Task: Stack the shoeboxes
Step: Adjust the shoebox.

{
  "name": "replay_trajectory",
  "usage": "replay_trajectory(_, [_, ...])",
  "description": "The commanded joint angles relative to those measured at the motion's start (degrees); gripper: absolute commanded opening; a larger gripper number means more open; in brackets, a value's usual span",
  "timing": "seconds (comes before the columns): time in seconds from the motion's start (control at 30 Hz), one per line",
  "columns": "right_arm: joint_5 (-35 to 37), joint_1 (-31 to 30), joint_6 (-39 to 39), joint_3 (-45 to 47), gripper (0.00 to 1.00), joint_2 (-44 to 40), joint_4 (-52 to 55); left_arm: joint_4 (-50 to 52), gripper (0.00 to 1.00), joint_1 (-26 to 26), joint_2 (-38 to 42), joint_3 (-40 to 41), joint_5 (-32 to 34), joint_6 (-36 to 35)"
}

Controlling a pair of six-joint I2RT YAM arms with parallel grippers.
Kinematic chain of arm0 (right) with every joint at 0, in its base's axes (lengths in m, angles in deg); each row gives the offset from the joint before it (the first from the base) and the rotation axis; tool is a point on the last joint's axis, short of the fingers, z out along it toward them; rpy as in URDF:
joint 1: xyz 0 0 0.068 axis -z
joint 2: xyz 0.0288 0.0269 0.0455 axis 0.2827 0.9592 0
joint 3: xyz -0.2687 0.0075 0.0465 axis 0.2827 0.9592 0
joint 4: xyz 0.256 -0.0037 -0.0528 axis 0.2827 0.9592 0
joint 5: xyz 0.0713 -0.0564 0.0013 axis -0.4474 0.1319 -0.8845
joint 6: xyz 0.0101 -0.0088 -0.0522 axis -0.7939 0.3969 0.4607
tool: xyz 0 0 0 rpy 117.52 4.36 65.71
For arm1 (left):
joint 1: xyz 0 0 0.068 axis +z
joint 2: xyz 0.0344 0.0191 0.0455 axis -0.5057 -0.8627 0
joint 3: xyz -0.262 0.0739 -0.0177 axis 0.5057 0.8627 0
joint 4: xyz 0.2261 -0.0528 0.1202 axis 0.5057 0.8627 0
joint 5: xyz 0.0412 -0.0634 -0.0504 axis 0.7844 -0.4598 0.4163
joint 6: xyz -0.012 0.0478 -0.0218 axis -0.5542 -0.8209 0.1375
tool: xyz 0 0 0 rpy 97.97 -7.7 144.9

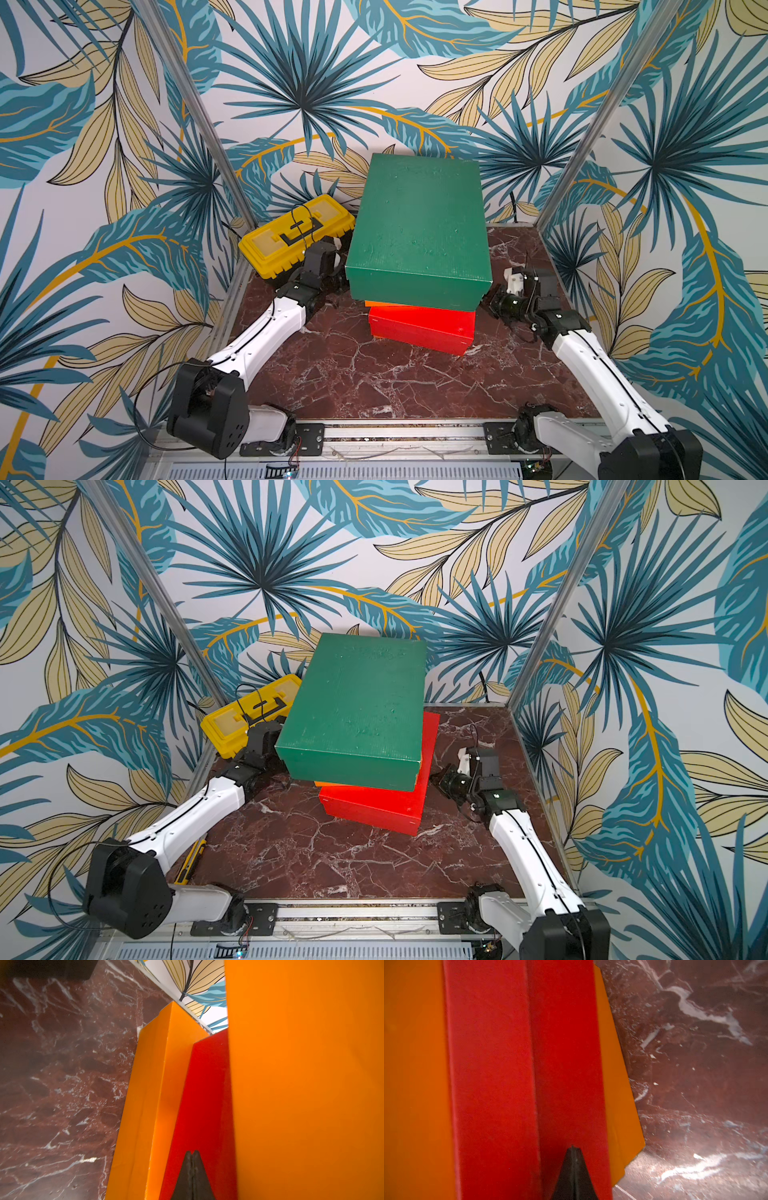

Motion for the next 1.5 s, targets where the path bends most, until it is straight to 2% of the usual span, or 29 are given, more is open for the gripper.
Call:
replay_trajectory(0.0, [-2.0, -0.2, 0.2, -3.2, 0.0, 3.8, -2.7, 0.9, 0.03, -0.5, -2.1, -3.2, -0.8, -0.9])
replay_trajectory(0.17, [-3.5, -0.6, -1.9, -6.5, 0.0, 9.5, -7.5, 0.9, 0.03, -0.7, -4.8, -6.7, -1.1, -1.3])
replay_trajectory(0.43, [-3.3, -0.7, -2.1, -11.3, 0.0, 15.3, -9.4, 0.9, 0.03, -0.7, -9.6, -11.2, -2.5, -1.6])
replay_trajectory(0.8, [-4.2, -0.7, -1.7, -15.7, 0.0, 21.5, -11.5, 2.4, 0.03, -0.3, -9.5, -11.0, -2.5, -2.8])
replay_trajectory(0.93, [-2.7, -0.7, 0.4, -14.6, 0.0, 19.2, -7.9, 4.6, 0.03, 0.8, -6.6, -9.4, -2.0, -3.9])
replay_trajectory(1.17, [1.4, 0.0, 5.1, -12.2, 0.0, 12.6, 0.7, 12.8, 0.03, 2.7, 3.2, -5.8, 2.0, -7.5])
replay_trajectory(1.37, [-0.9, 0.0, 2.3, -3.6, 0.0, 6.5, -1.3, 13.6, 0.03, 2.3, 8.9, 0.5, 0.0, -5.7])
replay_trajectory(1.47, [-1.9, -0.7, -0.4, 1.6, 0.0, 2.9, -3.5, 13.6, 0.03, 0.3, 10.6, 3.6, 1.0, -4.6])
